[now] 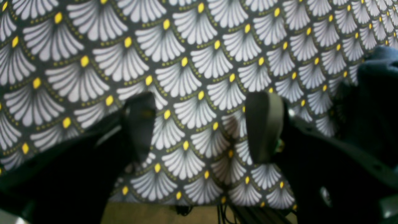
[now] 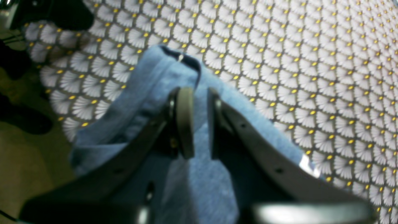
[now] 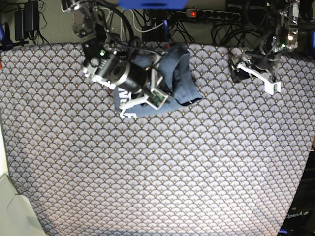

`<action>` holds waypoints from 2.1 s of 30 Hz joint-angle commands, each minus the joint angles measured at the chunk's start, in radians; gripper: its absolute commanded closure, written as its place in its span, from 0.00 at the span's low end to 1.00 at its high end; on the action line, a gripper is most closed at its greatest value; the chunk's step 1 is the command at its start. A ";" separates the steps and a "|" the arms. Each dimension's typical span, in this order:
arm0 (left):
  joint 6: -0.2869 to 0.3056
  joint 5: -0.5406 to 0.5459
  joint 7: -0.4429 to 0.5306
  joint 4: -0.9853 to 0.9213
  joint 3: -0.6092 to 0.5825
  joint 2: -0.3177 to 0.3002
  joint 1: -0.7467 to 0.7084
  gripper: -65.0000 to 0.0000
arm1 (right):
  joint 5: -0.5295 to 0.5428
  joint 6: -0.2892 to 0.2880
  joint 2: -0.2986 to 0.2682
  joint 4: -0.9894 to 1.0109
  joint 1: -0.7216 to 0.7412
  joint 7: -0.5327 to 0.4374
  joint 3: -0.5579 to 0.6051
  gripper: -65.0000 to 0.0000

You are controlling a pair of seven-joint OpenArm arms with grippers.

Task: Fold the T-shirt properly
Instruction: 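Grasp the bundle edge with the right gripper and fold it flat, then move the left gripper to the bundle's side edge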

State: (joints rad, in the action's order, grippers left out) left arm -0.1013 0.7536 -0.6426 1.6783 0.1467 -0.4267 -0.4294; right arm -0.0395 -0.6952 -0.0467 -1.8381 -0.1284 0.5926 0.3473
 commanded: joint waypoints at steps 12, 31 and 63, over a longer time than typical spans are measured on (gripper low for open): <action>0.002 0.007 -0.006 0.015 0.003 -0.008 -0.018 0.32 | 0.014 -0.003 0.017 0.180 0.092 -0.027 0.157 0.82; 0.005 0.008 -0.006 0.030 0.001 0.024 -0.019 0.32 | 0.013 -0.003 -0.022 0.248 0.295 -0.023 0.151 0.82; -0.004 -0.003 -0.006 0.056 -0.342 0.042 0.042 1.00 | 0.017 -0.003 -0.149 -0.005 0.046 0.051 -0.454 0.66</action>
State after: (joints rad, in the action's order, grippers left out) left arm -0.1062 0.7494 -0.6468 1.7264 -0.1970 -0.3794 -0.3855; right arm -0.0292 -0.7021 -0.1883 -1.8244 -0.0921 0.6640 -0.1047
